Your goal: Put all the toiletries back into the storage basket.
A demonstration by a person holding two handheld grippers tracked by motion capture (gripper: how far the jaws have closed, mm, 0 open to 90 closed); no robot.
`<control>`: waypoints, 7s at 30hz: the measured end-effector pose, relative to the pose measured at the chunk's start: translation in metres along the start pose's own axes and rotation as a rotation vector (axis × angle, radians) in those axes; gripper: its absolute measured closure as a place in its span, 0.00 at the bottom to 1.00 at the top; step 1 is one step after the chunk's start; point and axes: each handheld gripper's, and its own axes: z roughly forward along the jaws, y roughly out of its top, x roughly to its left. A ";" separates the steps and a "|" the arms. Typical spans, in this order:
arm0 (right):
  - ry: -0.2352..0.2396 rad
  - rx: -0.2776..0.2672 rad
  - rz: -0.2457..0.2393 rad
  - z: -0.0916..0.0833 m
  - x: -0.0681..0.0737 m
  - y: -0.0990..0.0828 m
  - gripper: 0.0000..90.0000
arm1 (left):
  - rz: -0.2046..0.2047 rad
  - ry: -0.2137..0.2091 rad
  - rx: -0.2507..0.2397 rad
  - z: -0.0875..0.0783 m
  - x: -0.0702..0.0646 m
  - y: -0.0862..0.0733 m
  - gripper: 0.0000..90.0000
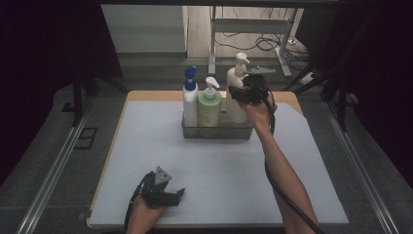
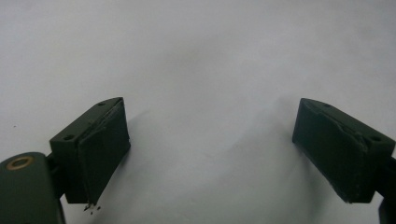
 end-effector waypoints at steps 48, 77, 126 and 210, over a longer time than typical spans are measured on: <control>0.015 0.157 0.013 0.022 0.002 -0.047 0.41 | 0.004 0.000 0.003 0.000 0.000 0.000 0.12; 0.065 0.162 -0.013 0.023 -0.005 -0.058 0.35 | 0.004 0.000 0.003 0.000 0.000 0.000 0.12; 0.180 0.157 -0.045 -0.040 -0.022 -0.081 0.28 | 0.003 0.000 0.002 0.000 0.000 0.000 0.12; 0.181 0.304 0.014 0.046 -0.035 -0.109 0.98 | 0.002 0.000 0.002 0.000 0.000 0.000 0.12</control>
